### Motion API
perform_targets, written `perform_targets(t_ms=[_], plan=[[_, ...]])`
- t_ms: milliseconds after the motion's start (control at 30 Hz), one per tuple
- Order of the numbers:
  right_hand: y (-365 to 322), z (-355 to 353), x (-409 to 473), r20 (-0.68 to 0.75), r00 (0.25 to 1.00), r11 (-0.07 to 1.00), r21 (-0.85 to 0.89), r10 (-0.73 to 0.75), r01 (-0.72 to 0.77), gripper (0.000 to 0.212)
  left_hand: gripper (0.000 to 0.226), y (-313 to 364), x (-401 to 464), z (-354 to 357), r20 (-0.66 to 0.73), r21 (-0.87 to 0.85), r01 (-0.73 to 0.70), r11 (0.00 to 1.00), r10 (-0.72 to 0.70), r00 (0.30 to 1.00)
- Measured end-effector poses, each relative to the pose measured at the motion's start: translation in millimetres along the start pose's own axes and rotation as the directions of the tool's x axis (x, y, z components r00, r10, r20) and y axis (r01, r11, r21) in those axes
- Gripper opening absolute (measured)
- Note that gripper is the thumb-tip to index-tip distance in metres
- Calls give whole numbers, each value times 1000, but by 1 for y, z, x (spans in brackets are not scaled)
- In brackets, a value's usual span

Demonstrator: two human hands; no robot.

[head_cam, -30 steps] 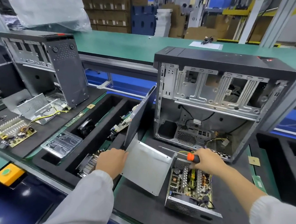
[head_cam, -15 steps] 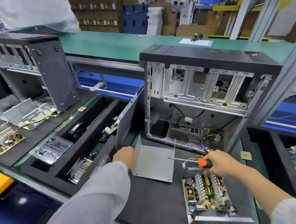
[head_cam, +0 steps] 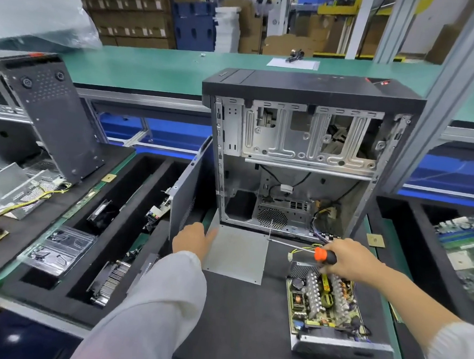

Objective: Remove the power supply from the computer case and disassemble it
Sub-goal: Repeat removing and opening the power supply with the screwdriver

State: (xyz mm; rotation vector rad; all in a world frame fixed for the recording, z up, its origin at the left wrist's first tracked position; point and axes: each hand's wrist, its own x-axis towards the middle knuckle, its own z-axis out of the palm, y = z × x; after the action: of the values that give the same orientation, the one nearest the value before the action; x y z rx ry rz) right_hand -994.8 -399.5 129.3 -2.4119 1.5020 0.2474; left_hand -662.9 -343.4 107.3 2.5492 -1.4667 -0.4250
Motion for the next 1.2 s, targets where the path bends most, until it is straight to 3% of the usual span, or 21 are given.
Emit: perform_targets(t_ms=[67,133,200,267,333,400,467,600,733,867,1000,1200], plan=[[-2,-3,-11,-62,998,998,56,25,-21,21,42,11,-16,-9,-168,-55,-72,996,62,984],[-3,-6,-24,-160,983,975,216,93,-57,22,27,27,-38,-13,-305,-128,-211,969,164,938],[-7,-7,-35,-246,952,948,300,182,-104,24,22,44,-59,-8,-295,-222,-333,916,262,919],[-11,-6,-48,-260,931,909,393,258,-142,30,25,59,-76,6,-126,-462,-313,830,288,949],[-15,-3,-63,-199,936,849,504,291,-157,31,31,66,-88,22,163,-726,-72,683,274,948],[-17,3,-81,-132,947,802,572,294,-169,27,37,65,-98,40,411,-790,178,587,292,863],[-18,12,-96,-103,948,781,596,302,-185,25,38,55,-103,59,499,-764,239,600,315,807],[-25,27,-114,-93,954,770,615,285,-170,23,40,20,-99,82,343,-753,86,653,277,898],[-33,37,-116,-119,960,764,633,254,-123,17,26,-19,-93,88,172,-818,49,573,163,971],[-33,46,-114,-152,966,809,582,209,-83,21,49,-47,-102,99,6,-744,-214,633,326,945],[-21,45,-115,-89,994,855,518,64,-9,44,40,-49,-104,100,28,-777,-190,600,334,942],[-11,45,-111,-34,997,902,426,-66,74,25,40,-45,-106,92,97,-894,-51,445,302,948]])
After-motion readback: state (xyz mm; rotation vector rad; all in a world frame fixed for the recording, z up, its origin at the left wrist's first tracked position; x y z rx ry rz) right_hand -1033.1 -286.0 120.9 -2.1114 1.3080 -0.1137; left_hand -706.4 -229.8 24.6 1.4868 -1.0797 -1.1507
